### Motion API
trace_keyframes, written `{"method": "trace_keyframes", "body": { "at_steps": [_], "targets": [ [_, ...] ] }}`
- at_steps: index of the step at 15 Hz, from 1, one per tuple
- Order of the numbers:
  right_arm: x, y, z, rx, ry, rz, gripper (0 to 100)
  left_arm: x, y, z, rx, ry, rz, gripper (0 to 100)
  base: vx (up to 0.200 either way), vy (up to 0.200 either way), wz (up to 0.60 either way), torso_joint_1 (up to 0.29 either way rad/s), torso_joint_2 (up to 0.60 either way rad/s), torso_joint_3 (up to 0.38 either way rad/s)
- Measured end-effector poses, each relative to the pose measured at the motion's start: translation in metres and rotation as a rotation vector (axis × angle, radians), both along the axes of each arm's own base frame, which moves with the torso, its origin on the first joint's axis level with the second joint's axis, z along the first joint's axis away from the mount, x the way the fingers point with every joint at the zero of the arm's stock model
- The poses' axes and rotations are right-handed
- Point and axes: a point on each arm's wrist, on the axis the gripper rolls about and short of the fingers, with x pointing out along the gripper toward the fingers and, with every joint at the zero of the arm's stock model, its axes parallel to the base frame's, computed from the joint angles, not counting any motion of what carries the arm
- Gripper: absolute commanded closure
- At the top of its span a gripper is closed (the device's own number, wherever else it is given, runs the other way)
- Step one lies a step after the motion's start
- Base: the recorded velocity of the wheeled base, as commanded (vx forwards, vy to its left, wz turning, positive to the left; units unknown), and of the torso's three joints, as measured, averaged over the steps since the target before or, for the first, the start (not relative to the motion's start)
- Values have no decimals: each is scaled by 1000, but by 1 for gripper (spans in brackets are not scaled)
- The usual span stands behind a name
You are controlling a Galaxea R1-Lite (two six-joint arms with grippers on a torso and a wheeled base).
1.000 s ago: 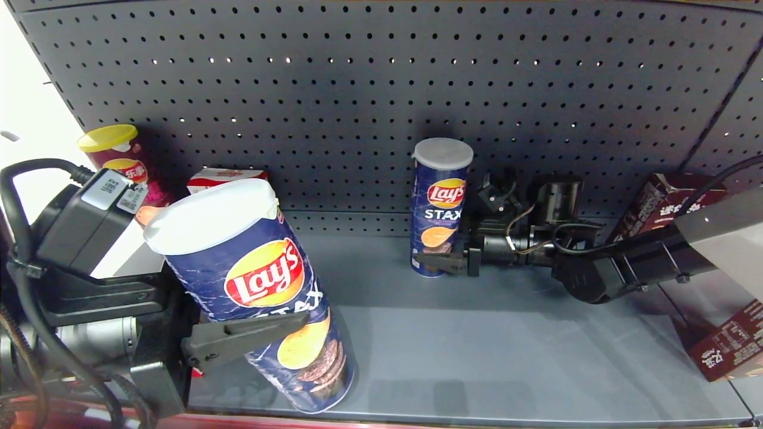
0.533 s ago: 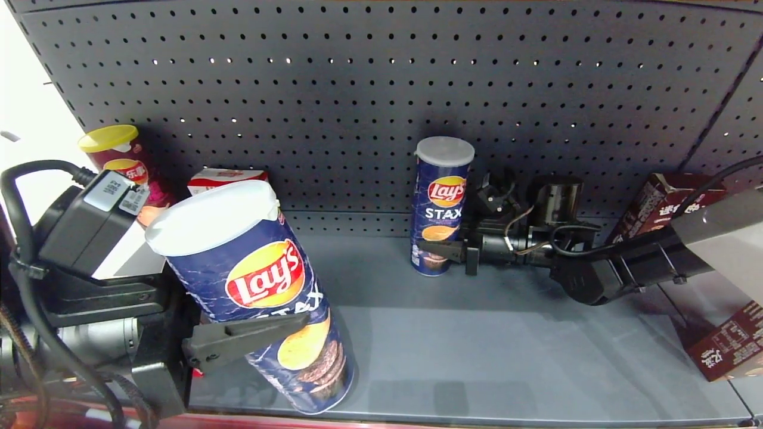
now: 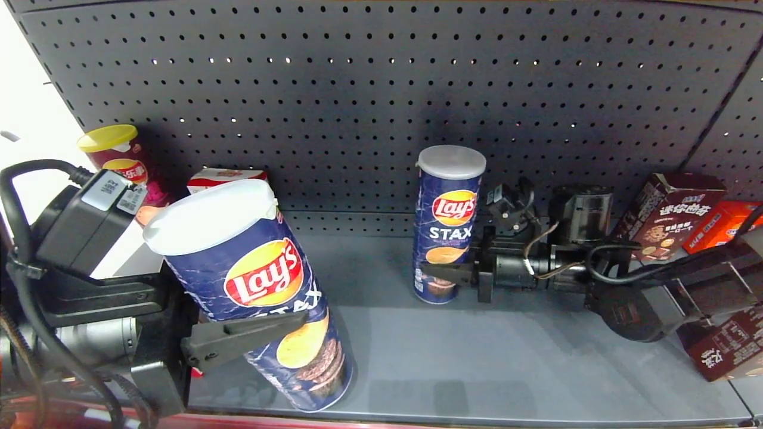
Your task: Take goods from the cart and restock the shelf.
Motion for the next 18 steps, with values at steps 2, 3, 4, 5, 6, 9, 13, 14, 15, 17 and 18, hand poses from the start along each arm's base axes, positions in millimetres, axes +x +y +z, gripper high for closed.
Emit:
{"method": "trace_keyframes", "body": {
  "at_steps": [2,3,4,5,6,9,13,14,15,17,18],
  "targets": [
    [-22,-4,2,9,-20,3,100,0,0,0,0,-1,0,100,0,0,0,0,0,0],
    [-32,-5,2,9,-24,-2,100,0,0,0,0,-2,4,100,0,0,0,0,0,0],
    [-42,-6,2,7,-23,-3,100,0,0,0,1,-2,6,100,0,0,0,0,0,0],
    [-51,-6,2,6,-22,3,100,0,0,1,0,-4,6,100,0,0,0,0,0,0],
    [-59,-8,1,2,-17,7,100,0,0,1,0,-5,6,100,0,0,0,0,0,0],
    [-82,-9,-7,-22,2,-6,100,0,0,2,-2,-6,8,100,0,0,0,0,0,0],
    [-97,-10,-21,-24,-7,-26,100,-1,0,2,-2,-7,7,100,0,0,0,0,0,0],
    [-97,-10,-25,-30,1,-25,100,-1,0,2,-1,-8,7,100,0,0,0,0,0,0],
    [-97,-10,-29,-37,11,-25,100,-1,0,2,-1,-8,7,100,0,0,0,0,0,0],
    [-96,-10,-34,-46,23,-26,100,-1,0,1,-1,-6,7,100,0,0,0,0,0,0],
    [-96,-9,-36,-52,27,-40,100,-1,0,1,0,-5,6,100,0,0,0,0,0,0]
  ]
}}
